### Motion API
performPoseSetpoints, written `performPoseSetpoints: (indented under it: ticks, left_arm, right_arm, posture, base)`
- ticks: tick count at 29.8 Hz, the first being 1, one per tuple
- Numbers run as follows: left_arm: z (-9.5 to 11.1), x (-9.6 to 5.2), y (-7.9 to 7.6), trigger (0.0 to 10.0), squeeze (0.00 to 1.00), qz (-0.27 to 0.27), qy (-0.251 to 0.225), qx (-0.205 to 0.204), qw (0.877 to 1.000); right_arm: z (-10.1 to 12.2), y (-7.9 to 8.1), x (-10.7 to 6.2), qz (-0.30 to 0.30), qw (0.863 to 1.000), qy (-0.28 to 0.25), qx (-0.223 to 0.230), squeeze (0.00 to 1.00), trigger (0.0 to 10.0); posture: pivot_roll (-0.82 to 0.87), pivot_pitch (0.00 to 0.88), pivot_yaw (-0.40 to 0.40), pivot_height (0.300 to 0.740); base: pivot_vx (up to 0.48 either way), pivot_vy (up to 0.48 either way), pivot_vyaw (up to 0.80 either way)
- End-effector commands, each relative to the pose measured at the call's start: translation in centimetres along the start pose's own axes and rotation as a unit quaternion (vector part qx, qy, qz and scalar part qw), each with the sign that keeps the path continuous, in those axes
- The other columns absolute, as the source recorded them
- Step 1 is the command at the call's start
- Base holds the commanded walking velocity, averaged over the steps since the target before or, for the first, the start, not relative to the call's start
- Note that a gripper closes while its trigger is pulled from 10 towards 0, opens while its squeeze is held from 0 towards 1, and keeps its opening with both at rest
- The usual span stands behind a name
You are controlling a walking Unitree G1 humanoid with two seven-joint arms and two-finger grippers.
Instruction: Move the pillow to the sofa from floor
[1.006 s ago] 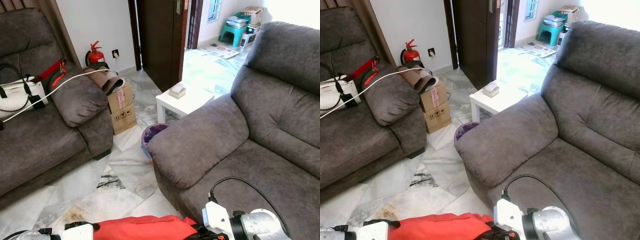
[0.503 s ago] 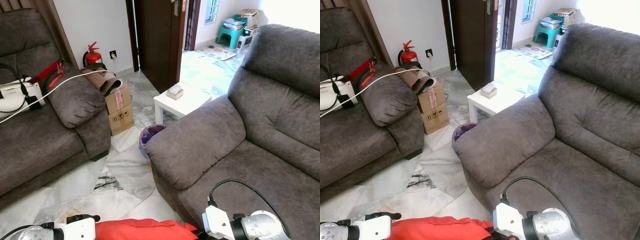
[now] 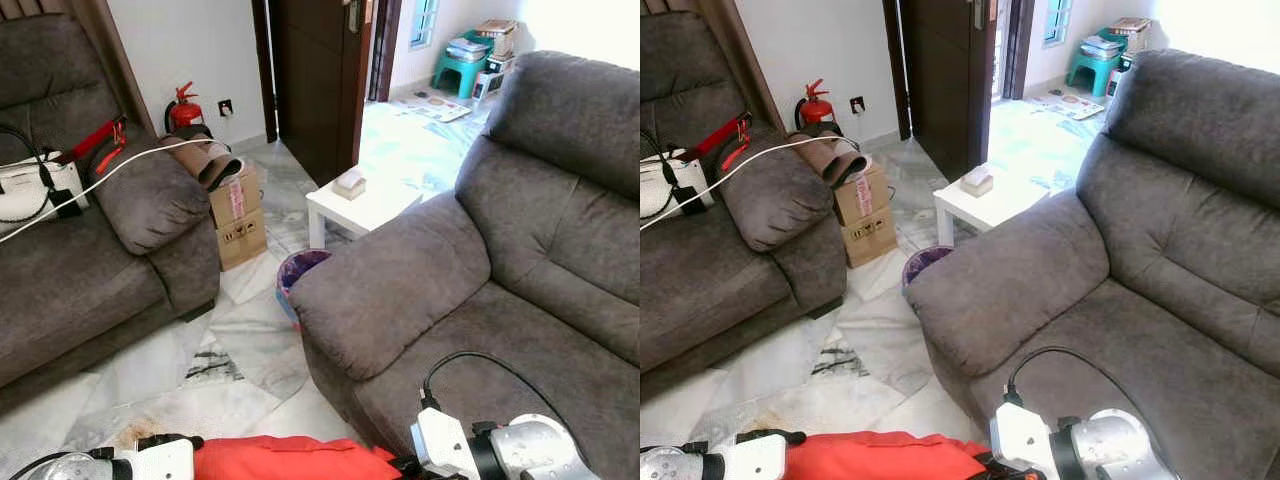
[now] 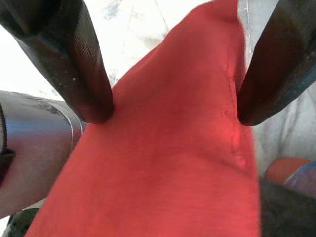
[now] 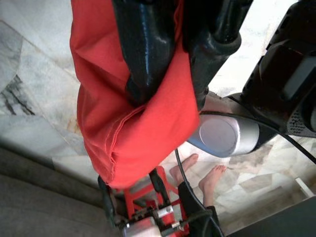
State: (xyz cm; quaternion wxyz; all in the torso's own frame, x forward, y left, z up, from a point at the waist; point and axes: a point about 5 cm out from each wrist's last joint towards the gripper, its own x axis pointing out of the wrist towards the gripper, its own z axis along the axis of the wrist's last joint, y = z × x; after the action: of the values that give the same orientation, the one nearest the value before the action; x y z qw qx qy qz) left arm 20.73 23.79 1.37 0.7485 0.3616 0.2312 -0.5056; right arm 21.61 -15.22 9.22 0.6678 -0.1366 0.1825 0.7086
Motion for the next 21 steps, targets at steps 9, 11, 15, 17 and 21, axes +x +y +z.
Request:
performPoseSetpoints:
  ticks: [9, 11, 15, 17, 21]
  left_arm:
    - [-0.8, 0.9, -0.2, 10.0, 0.0, -0.024, 0.018, -0.007, 1.0]
    - [-0.8, 1.0, -0.2, 10.0, 0.0, -0.025, 0.018, -0.006, 0.999]
    - [-0.8, 1.6, -0.6, 10.0, 0.0, -0.029, 0.016, -0.007, 0.999]
    - [-0.7, 1.7, -0.7, 10.0, 0.0, -0.027, 0.012, -0.008, 1.0]
    - [-0.5, 2.2, -0.6, 10.0, 0.0, -0.021, 0.004, -0.01, 1.0]
  right_arm:
    - [3.4, -0.6, -0.9, 0.0, 0.997, -0.044, -0.064, 0.0, 10.0]
    - [3.5, -0.6, -0.9, 0.0, 0.997, -0.045, -0.065, 0.0, 10.0]
    - [3.8, -0.6, -0.9, -0.008, 0.996, -0.052, -0.065, 0.0, 10.0]
    - [3.7, -0.6, -0.9, -0.008, 0.997, -0.052, -0.064, 0.0, 10.0]
    - [3.7, -0.5, -1.0, -0.008, 0.997, -0.05, -0.06, 0.0, 10.0]
  posture:
    - [0.04, 0.065, 0.031, 0.74]
    - [0.04, 0.065, 0.031, 0.74]
    - [0.04, 0.066, 0.033, 0.74]
    - [0.03, 0.067, 0.032, 0.74]
    - [0.03, 0.068, 0.031, 0.74]
  base:
    - [0.0, 0.0, 0.0]
    - [0.0, 0.0, 0.0]
    - [0.0, 0.0, 0.0]
    - [0.0, 0.0, 0.0]
    - [0.0, 0.0, 0.0]
